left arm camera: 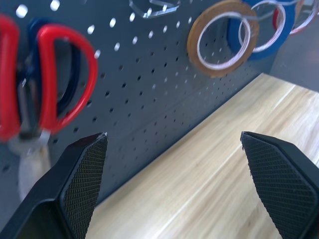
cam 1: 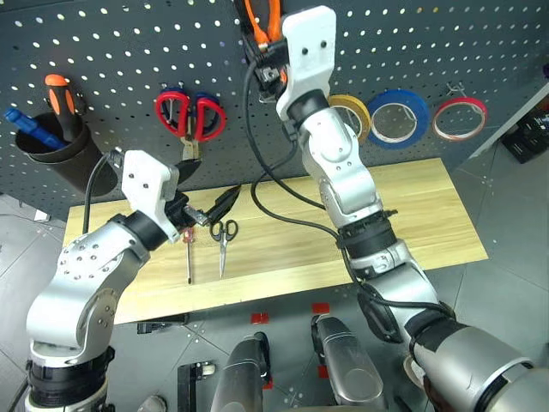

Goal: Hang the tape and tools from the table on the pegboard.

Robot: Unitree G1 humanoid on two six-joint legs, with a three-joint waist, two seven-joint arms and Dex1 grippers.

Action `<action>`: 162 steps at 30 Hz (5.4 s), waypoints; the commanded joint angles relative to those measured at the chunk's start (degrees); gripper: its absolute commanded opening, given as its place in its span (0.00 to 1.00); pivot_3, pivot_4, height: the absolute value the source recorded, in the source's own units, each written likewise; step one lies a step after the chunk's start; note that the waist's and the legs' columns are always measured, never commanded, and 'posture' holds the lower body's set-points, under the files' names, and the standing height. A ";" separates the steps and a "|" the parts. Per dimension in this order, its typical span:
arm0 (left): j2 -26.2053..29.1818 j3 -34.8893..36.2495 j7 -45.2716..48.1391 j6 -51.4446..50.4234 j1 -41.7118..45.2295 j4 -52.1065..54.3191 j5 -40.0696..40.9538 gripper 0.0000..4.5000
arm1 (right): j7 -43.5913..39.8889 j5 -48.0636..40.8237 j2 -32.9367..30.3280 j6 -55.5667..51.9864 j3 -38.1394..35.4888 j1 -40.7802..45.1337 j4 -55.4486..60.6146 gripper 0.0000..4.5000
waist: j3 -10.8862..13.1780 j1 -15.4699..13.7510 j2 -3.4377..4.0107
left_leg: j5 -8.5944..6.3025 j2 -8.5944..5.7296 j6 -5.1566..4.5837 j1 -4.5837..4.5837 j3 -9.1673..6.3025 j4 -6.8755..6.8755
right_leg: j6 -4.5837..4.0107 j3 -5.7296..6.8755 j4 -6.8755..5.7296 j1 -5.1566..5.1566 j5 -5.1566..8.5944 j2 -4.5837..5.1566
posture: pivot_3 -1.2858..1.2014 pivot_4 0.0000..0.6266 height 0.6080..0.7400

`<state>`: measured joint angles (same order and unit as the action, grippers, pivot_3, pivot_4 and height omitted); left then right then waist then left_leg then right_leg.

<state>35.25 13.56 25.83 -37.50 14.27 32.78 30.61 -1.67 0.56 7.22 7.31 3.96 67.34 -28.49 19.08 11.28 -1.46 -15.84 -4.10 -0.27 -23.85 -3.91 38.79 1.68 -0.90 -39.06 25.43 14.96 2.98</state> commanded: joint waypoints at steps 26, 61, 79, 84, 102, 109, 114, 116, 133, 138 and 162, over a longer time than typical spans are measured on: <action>-4.69 -4.52 -6.48 -1.75 3.82 -6.81 -7.21 1.00 | -0.04 1.11 -0.21 -6.42 0.05 -8.28 -2.52 0.85 | 0.00 -0.79 -0.01 | 0.15 0.10 -0.03 0.05 0.09 0.15 | -0.10 0.05 -0.10 -0.07 -0.17 -0.01 | 0.42 0.53 1.00; -21.38 -12.73 -27.46 -22.07 4.78 -29.83 -22.75 1.00 | -37.90 -28.89 -29.34 -66.90 10.85 -30.88 55.56 0.99 | 0.01 -1.84 -0.05 | -0.02 0.16 -0.32 0.02 0.13 0.18 | -0.02 0.07 -0.03 -0.10 -0.22 -0.04 | 0.38 0.55 1.00; -22.62 -12.04 -21.95 -19.26 9.04 -47.26 -23.53 0.55 | -38.31 -33.18 -30.48 -72.30 8.54 -27.98 52.14 1.00 | -0.09 -1.76 -0.05 | -0.02 0.16 -0.31 0.14 0.13 0.21 | 0.04 0.07 -0.01 -0.25 -0.26 -0.02 | 0.38 0.54 1.00; -22.73 -11.98 -21.59 -18.76 8.77 -48.23 -24.10 0.23 | -37.66 -34.95 -30.12 -75.17 6.45 -27.01 50.44 1.00 | -0.19 -1.75 0.03 | -0.02 0.16 -0.31 0.18 0.13 0.20 | 0.05 0.07 -0.01 -0.26 -0.26 -0.02 | 0.38 0.54 1.00; -22.66 -12.45 -19.85 3.02 -7.63 -17.80 -26.28 0.08 | -43.11 -21.85 -38.36 -45.34 11.48 -31.89 57.06 1.00 | -0.32 -1.61 -0.11 | -0.02 0.17 -0.30 0.02 0.18 0.16 | 0.05 0.06 0.09 -0.13 -0.26 -0.02 | 0.38 0.54 1.00; -22.16 -14.58 -22.32 8.81 -14.99 -2.94 -31.28 0.08 | -45.55 -22.91 -39.24 -40.98 8.90 -32.34 58.40 1.00 | -0.32 -1.62 -0.12 | -0.04 0.19 -0.33 0.04 0.19 0.16 | 0.07 0.04 0.11 -0.16 -0.27 -0.02 | 0.38 0.54 1.00; -18.63 -13.49 -23.30 12.79 -13.92 3.85 -37.00 0.08 | -45.03 -26.38 -38.17 -42.88 5.23 -30.90 57.36 1.00 | -0.30 -1.61 -0.16 | -0.05 0.19 -0.35 0.03 0.20 0.16 | 0.07 0.03 0.11 -0.16 -0.27 -0.02 | 0.37 0.54 1.00; -18.18 -12.19 -23.66 12.15 -11.85 5.81 -37.78 0.08 | -44.49 -26.14 -37.83 -42.48 4.57 -30.06 56.15 1.00 | -0.29 -1.63 -0.16 | -0.05 0.19 -0.36 0.02 0.20 0.16 | 0.07 0.03 0.11 -0.16 -0.27 -0.02 | 0.38 0.54 1.00; -15.38 -9.90 -21.60 11.61 -1.89 3.16 -41.36 0.08 | -43.63 -25.30 -34.49 -39.85 4.18 -25.49 50.75 1.00 | -0.28 -1.59 -0.19 | -0.06 0.20 -0.39 0.00 0.24 0.17 | 0.07 0.04 0.11 -0.15 -0.27 -0.04 | 0.38 0.54 1.00; -14.95 -9.73 -21.03 12.25 1.10 -3.04 -40.73 0.08 | -44.26 -24.72 -33.56 -38.52 4.71 -23.62 49.10 1.00 | -0.27 -1.50 -0.20 | -0.06 0.20 -0.39 0.00 0.23 0.17 | 0.07 0.06 0.09 -0.14 -0.27 -0.04 | 0.37 0.54 1.00; -19.13 2.53 -17.43 -12.71 -3.18 -13.69 -28.32 0.99 | -32.22 -27.88 -26.45 -63.08 10.29 -26.78 55.11 1.00 | -0.17 -0.64 -0.30 | -0.06 0.26 -0.39 0.01 0.22 0.17 | 0.07 0.05 0.07 -0.11 -0.27 -0.07 | 0.38 0.59 1.00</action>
<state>15.42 14.00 7.33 -48.00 10.19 20.27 0.49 -35.93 -25.38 -20.48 -51.31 13.70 39.48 23.35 18.91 10.64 -1.76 -15.91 -3.84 -0.65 -23.85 -3.70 38.96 1.75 -0.83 -38.98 25.32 14.69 2.91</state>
